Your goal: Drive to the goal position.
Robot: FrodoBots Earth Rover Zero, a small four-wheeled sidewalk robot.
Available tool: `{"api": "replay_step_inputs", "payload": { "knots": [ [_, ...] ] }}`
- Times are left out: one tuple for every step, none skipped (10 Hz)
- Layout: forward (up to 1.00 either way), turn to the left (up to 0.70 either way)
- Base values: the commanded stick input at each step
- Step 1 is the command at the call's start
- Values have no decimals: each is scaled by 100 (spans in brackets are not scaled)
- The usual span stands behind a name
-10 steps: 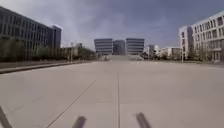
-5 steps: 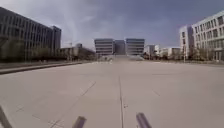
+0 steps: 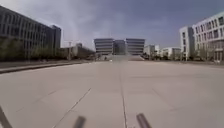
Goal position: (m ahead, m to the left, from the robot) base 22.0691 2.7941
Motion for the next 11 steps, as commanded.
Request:
{"api": "replay_step_inputs", "payload": {
  "knots": [
    [100, 0],
    [100, 0],
    [100, 0],
    [100, 0],
    [100, 0],
    [100, 0],
    [100, 0],
    [100, 0],
    [100, 0],
    [100, 0],
    [100, 0]
  ]
}}
